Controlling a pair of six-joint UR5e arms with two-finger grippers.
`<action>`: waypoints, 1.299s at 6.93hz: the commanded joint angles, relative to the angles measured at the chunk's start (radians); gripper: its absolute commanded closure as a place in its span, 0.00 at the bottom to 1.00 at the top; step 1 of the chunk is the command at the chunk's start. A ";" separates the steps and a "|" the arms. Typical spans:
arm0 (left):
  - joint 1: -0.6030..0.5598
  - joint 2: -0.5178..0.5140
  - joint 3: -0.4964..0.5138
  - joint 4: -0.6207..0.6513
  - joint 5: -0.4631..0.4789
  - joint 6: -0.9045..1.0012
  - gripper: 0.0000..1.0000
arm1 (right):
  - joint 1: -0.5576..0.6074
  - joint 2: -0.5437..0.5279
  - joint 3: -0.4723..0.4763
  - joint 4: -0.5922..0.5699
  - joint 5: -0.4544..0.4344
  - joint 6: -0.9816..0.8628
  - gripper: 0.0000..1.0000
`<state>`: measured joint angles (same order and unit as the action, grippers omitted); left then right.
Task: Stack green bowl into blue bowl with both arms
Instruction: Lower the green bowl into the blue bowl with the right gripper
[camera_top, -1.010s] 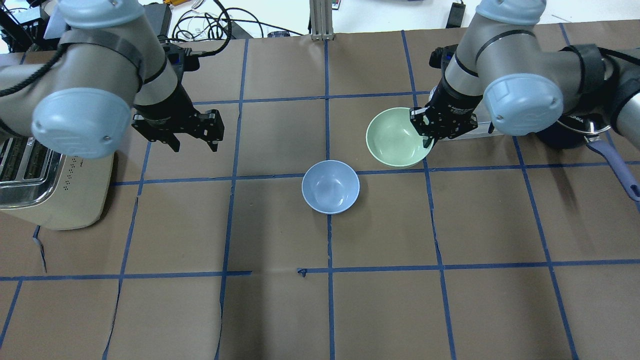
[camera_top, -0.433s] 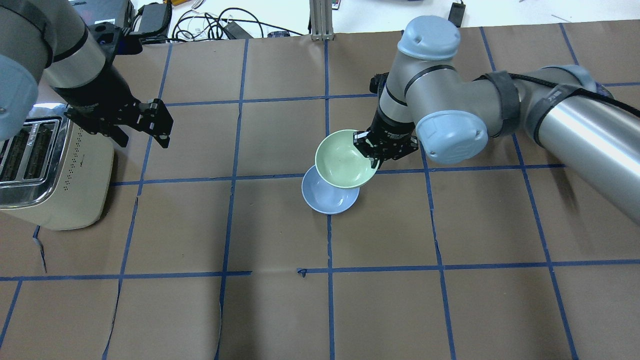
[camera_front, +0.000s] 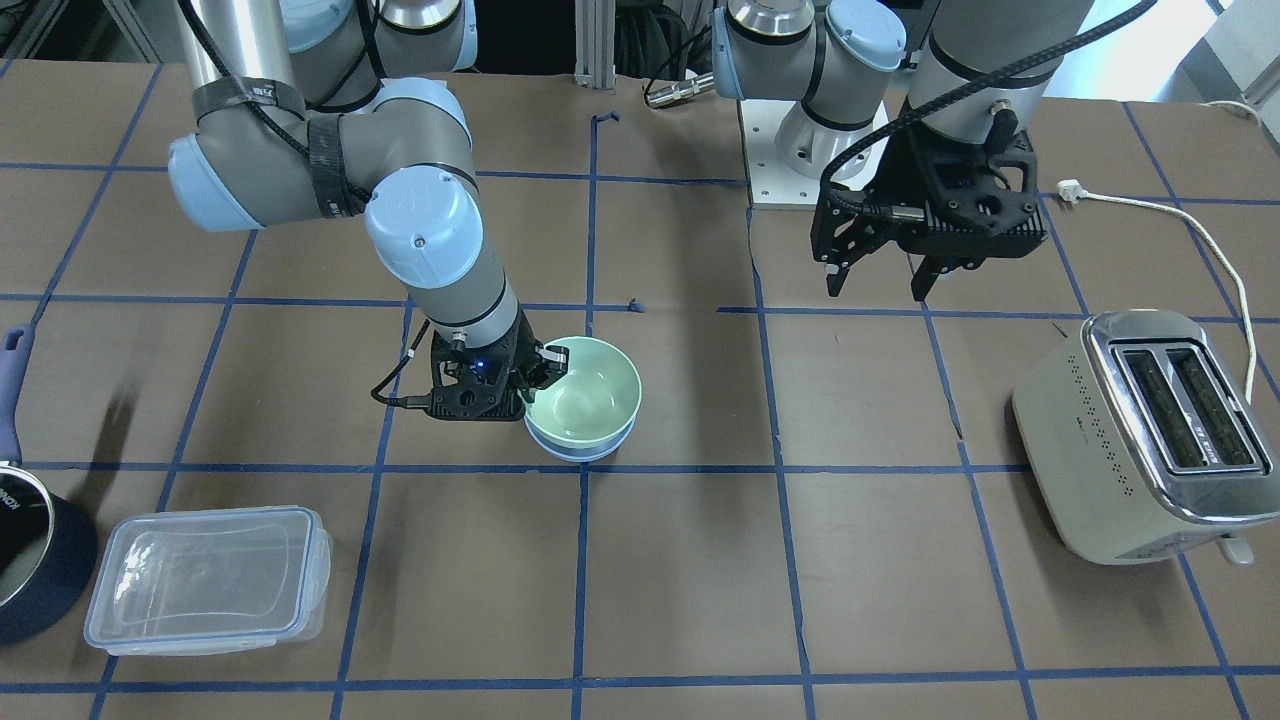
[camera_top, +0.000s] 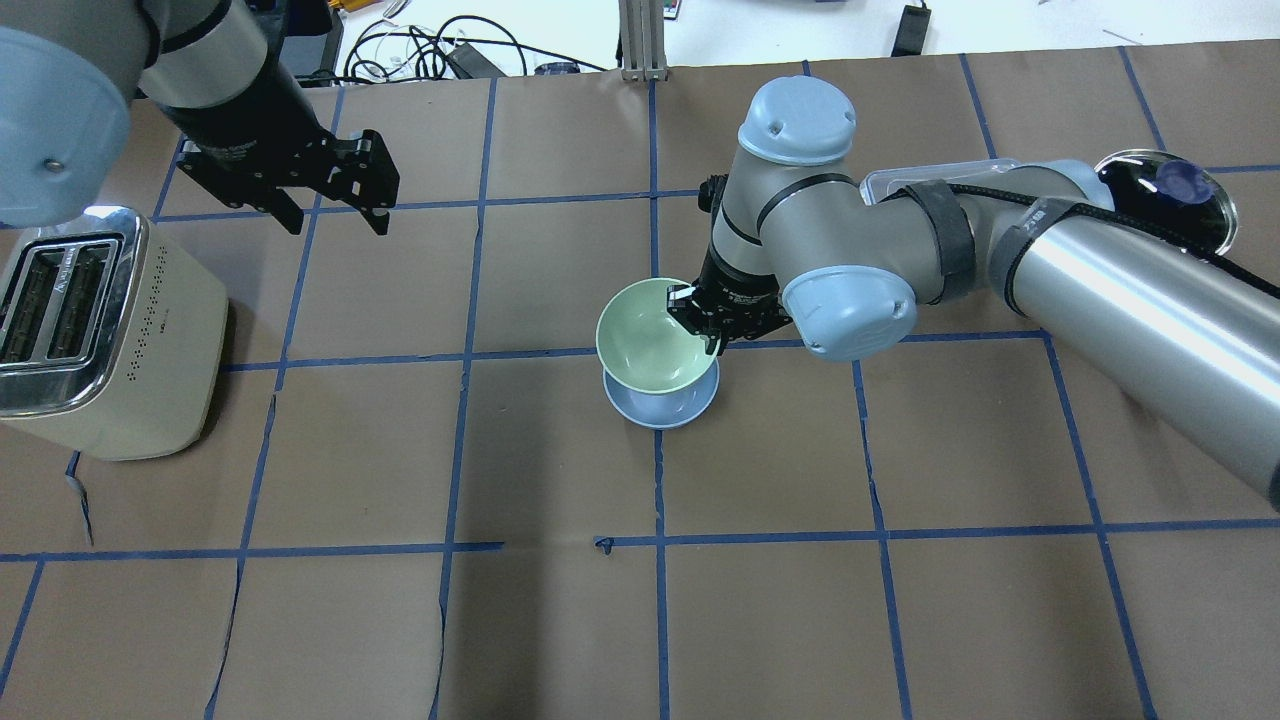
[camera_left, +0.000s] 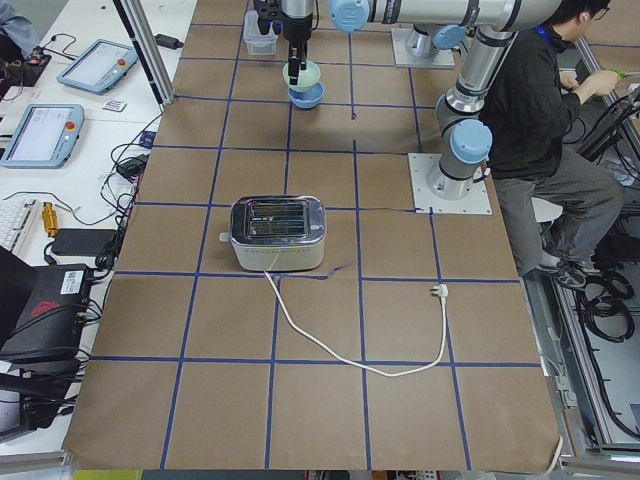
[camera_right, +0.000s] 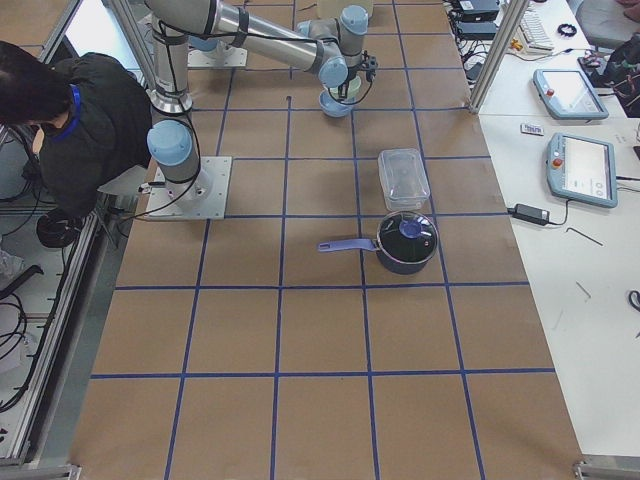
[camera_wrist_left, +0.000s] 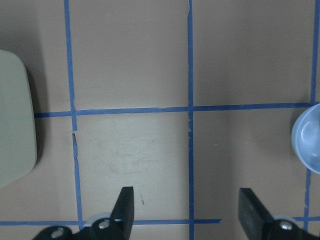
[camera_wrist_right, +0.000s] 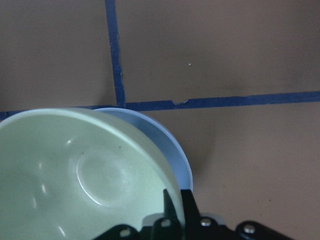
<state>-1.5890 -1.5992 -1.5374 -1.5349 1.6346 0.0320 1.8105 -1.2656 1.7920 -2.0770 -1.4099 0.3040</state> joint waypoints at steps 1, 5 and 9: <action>-0.012 -0.010 -0.001 0.004 0.005 0.006 0.22 | 0.001 0.003 0.016 -0.003 -0.001 0.001 0.98; 0.021 -0.005 0.003 0.004 -0.008 0.008 0.20 | -0.003 -0.011 0.026 -0.026 0.000 0.012 0.00; 0.021 -0.007 -0.001 0.004 -0.010 0.006 0.00 | -0.129 -0.090 -0.106 0.061 -0.134 -0.130 0.00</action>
<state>-1.5680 -1.6060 -1.5379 -1.5309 1.6248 0.0384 1.7359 -1.3273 1.7079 -2.0453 -1.4948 0.2317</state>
